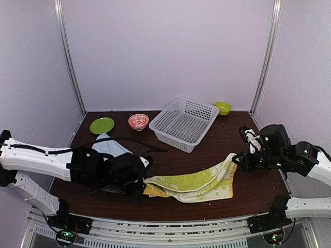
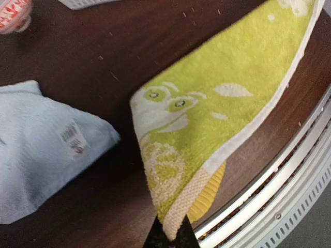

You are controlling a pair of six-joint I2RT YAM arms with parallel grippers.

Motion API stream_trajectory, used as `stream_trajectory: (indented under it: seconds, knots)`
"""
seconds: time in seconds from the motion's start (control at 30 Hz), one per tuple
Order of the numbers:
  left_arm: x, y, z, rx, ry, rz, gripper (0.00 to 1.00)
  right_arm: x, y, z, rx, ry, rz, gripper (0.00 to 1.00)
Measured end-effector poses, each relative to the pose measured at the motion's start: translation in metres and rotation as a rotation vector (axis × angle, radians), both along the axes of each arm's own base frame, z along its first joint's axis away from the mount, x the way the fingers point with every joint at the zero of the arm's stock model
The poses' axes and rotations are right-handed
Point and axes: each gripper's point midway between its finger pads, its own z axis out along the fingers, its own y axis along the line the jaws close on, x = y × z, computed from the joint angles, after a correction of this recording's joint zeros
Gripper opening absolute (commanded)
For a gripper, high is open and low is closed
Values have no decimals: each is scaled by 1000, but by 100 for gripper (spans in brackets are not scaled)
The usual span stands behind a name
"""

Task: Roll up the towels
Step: Pick up the towel from the center of the board, then adjust the towel at the center of the board.

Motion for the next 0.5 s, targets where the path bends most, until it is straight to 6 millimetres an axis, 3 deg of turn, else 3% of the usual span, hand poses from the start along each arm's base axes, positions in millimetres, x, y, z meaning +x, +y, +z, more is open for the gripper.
stream_trajectory:
  seconds: [0.17, 0.23, 0.3, 0.4, 0.5]
  knots:
    - [44, 26, 94, -126, -197, 108, 0, 1, -2, 28, 67, -81, -10, 0]
    - [55, 42, 123, -156, -267, 147, 0, -1, -5, 42, 112, -128, -13, 0]
    - [62, 57, 140, -168, -314, 178, 0, -1, -5, 51, 144, -160, -16, 0]
    - [71, 80, 145, -158, -350, 226, 0, 2, -2, 49, 206, -189, -27, 0]
    - [80, 100, 115, -90, -334, 269, 0, 6, 8, 7, 206, -114, -36, 0]
